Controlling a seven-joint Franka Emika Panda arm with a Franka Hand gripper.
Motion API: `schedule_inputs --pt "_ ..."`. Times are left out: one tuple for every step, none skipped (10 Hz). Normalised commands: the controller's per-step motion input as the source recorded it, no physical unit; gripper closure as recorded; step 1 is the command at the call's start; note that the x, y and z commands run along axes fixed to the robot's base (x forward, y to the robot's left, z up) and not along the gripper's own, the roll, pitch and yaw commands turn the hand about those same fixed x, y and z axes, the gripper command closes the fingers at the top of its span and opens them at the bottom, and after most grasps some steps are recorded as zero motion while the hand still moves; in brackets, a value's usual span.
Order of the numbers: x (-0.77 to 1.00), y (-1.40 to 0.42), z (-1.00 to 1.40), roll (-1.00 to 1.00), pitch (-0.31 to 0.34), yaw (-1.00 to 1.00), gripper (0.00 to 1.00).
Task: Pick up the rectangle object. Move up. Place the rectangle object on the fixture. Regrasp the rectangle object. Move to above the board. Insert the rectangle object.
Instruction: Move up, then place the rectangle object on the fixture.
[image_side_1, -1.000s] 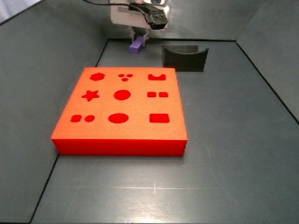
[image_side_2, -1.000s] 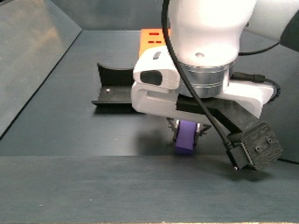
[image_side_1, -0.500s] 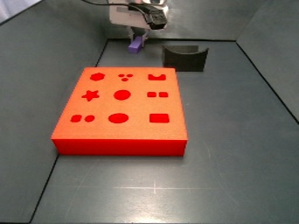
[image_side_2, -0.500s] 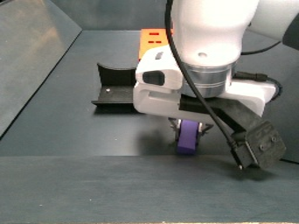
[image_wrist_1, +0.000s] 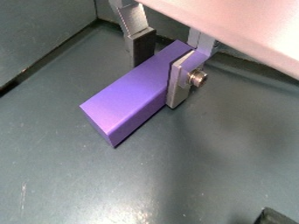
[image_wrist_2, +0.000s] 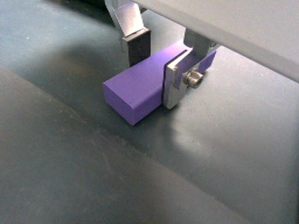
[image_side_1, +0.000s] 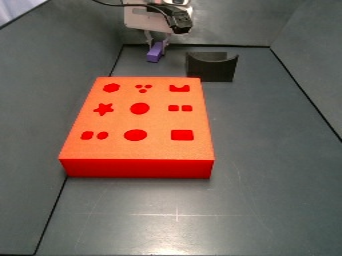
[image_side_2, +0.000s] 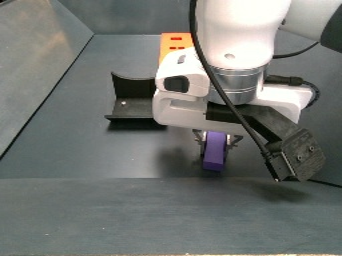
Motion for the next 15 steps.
schedule_inputs --pt "0.0 0.0 0.83 0.0 0.0 0.0 1.0" --pt "-0.02 0.01 0.8 0.0 0.017 -0.02 1.0" --pt "-0.04 0.01 0.7 0.01 0.051 -0.03 1.0" --pt "-0.02 0.01 0.52 0.02 0.095 -0.03 1.0" --pt "-0.01 0.01 0.43 0.03 0.114 -0.03 1.0" --pt "-0.01 0.0 0.21 0.07 0.131 -0.01 1.0" --pt "0.0 0.0 1.0 0.0 0.0 0.0 1.0" --pt "0.0 0.0 1.0 0.01 -0.001 0.01 1.0" --pt "-0.01 0.0 1.0 0.02 0.017 0.01 1.0" --pt "-0.02 0.0 1.0 0.05 0.047 0.0 1.0" --pt "-0.02 0.0 1.0 0.06 0.061 0.01 1.0" --pt "-0.02 -0.01 1.0 0.07 0.087 0.02 1.0" --pt "-0.02 -0.01 1.0 0.07 0.092 0.02 1.0" --pt "-0.03 -0.01 1.0 0.07 0.091 0.01 1.0" --pt "-0.03 -0.01 1.0 0.06 0.086 0.01 1.0"
